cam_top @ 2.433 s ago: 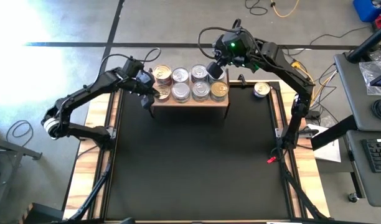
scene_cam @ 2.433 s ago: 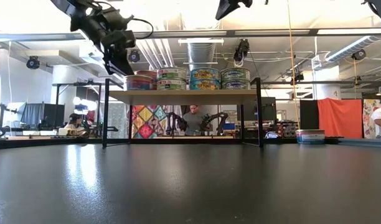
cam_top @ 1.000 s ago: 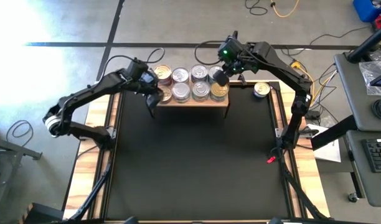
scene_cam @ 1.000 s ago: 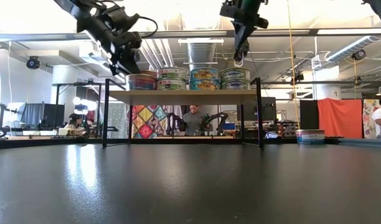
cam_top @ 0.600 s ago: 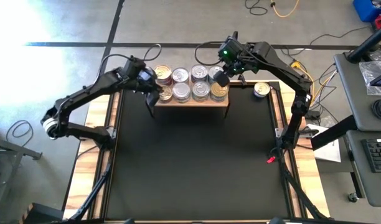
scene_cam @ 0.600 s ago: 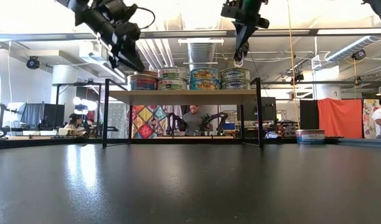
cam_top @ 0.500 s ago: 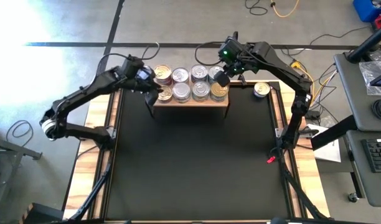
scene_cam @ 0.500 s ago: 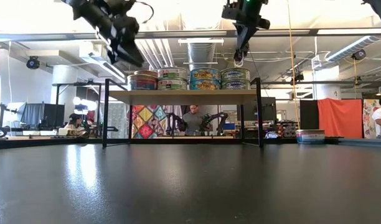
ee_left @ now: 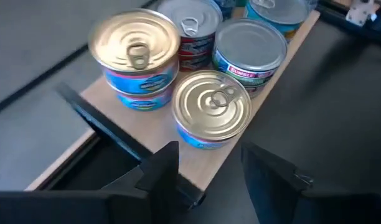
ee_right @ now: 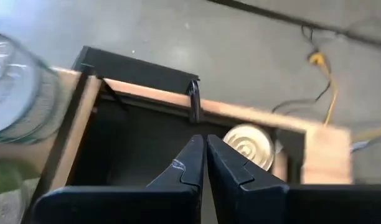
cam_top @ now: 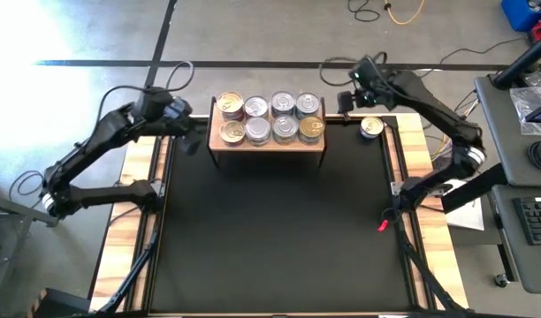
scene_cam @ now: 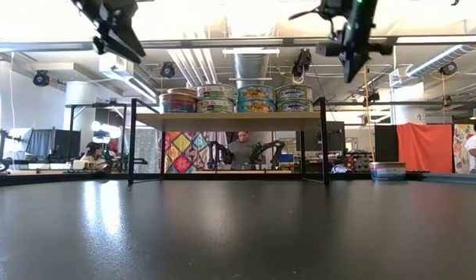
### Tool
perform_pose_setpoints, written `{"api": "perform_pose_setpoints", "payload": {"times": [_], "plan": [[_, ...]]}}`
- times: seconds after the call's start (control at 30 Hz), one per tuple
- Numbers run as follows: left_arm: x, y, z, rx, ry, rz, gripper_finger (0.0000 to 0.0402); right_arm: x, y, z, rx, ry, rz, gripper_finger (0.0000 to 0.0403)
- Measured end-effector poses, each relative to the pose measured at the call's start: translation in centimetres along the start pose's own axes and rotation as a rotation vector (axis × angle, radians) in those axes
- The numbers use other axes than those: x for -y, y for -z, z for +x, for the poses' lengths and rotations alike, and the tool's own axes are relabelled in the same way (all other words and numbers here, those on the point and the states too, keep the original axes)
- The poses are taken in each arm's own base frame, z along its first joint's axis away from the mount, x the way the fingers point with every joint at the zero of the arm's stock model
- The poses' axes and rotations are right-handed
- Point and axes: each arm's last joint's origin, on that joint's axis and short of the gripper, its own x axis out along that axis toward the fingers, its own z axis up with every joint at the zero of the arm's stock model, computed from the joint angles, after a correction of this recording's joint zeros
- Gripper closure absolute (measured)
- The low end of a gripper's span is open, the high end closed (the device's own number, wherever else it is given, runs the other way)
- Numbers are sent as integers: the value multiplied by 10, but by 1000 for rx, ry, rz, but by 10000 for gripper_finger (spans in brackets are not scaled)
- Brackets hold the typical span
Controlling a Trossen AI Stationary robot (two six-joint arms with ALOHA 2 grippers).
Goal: Stack canned seafood by type on shelf
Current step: Stack the blue pink tuna can on the top of the bottom blue pink tuna can on the shelf
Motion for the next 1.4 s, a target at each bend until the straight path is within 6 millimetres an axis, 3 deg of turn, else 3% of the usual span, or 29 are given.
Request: {"api": "perform_pose_setpoints", "payload": {"times": [0.2,0.4,0.7,0.9,1.1,1.4], "plan": [[0,12,-17,53,-90,-19,245,25,41,37,-41,33,303,390],[0,17,-20,70,-90,-25,245,33,76,81,-114,150,673,390],[-2,24,-2,-1,-88,-39,244,51,84,165,54,121,1267,390],[-2,26,-1,-24,-85,-65,244,54,94,206,-9,227,1356,390],[-1,29,-3,-45,-78,-65,244,46,93,207,-69,337,1362,390],[-1,28,-3,-32,-77,1,245,38,140,180,-239,493,1288,390]]}}
